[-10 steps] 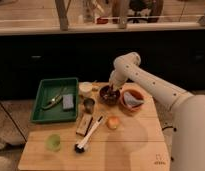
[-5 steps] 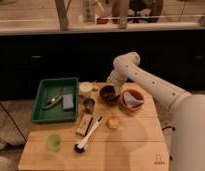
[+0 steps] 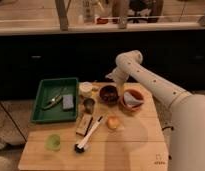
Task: Place grapes in purple bowl
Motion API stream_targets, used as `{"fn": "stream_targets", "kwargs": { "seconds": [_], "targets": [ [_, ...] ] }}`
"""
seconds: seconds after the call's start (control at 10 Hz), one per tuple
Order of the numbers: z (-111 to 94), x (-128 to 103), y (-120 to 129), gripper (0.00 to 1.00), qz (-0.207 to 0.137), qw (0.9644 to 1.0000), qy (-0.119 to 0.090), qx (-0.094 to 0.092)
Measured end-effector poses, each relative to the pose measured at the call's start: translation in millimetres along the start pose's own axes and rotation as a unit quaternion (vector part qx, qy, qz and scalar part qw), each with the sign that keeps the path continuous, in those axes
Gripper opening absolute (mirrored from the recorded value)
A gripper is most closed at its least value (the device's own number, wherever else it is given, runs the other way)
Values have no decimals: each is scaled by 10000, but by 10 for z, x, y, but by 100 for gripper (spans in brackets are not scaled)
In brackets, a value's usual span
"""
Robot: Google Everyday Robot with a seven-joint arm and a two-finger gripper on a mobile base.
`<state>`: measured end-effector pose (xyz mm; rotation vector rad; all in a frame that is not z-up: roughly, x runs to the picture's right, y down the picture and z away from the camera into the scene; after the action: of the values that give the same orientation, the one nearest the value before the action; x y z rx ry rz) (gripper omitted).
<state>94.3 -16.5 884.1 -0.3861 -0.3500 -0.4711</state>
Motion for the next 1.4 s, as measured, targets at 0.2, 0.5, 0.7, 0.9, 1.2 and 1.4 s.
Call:
{"fn": "stream_targets", "kwargs": {
  "seconds": [0.2,0.5,0.7,0.9,1.2,1.4],
  "targets": [
    [-23,36,-14,80,55,9999,-92,6],
    [-11,29,-12,80,51,9999,-98,-1],
    [-11,33,-8,80,53,9999,-96,-3],
    [-10,28,-11,80,49,9999,-98,-2],
    [-9,28,-10,80,49,9999,-98,-3],
    [-9,29,-10,80,50,9999,-97,-3]
  ]
}}
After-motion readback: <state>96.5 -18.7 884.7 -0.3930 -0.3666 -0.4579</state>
